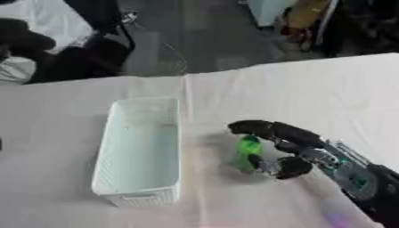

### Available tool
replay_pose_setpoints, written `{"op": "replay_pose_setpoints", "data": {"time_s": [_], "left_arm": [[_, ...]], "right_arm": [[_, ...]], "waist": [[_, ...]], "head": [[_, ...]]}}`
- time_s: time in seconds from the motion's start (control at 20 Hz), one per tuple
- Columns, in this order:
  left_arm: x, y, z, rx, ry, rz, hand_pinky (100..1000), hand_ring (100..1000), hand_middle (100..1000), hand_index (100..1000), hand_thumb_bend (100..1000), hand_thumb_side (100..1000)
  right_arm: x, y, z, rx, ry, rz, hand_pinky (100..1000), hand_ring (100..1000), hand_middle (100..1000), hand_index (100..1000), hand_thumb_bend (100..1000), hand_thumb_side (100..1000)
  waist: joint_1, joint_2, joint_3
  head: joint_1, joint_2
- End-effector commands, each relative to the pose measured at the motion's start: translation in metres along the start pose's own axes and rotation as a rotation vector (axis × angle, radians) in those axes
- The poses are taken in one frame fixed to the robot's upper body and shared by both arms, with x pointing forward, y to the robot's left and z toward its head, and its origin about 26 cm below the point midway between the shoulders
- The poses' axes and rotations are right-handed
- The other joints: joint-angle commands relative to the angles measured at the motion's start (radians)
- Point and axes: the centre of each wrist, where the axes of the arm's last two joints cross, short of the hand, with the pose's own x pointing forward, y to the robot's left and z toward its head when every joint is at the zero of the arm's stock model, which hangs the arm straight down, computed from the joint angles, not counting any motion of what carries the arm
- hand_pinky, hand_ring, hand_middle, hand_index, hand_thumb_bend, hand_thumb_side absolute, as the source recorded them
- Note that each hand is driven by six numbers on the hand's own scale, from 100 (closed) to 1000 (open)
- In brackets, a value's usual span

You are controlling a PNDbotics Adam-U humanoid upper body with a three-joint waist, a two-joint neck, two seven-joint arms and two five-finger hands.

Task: Pick up objects on the table and place them in the box.

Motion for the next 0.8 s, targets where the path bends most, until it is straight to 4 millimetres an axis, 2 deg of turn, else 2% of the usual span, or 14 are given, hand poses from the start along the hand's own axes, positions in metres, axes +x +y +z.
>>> {"op": "replay_pose_setpoints", "data": {"time_s": [0.05, 0.5, 0.65, 0.8], "left_arm": [[0.005, 0.002, -0.007, -0.004, -0.032, 0.001, 611, 643, 879, 797, 762, 802], [0.006, 0.000, -0.010, -0.009, -0.044, 0.016, 609, 642, 880, 796, 767, 800], [0.006, 0.000, -0.010, -0.009, -0.043, 0.018, 609, 642, 881, 796, 769, 799], [0.006, -0.001, -0.010, -0.013, -0.044, 0.021, 608, 641, 882, 795, 771, 794]], "right_arm": [[0.001, -0.015, 0.006, 0.009, 0.003, 0.022, 1000, 937, 973, 1000, 100, 801], [-0.002, -0.018, 0.012, 0.022, 0.034, 0.025, 995, 927, 968, 1000, 100, 759], [-0.006, -0.017, 0.017, 0.009, 0.060, 0.002, 977, 912, 958, 1000, 100, 767], [-0.008, -0.017, 0.020, 0.011, 0.091, -0.061, 917, 880, 944, 1000, 100, 771]], "waist": [[-0.004, -0.015, 0.003], [-0.006, -0.005, 0.012], [-0.005, -0.002, 0.013], [-0.003, 0.001, 0.014]], "head": [[0.005, -0.022], [0.017, -0.036], [0.016, -0.038], [0.012, -0.040]]}}
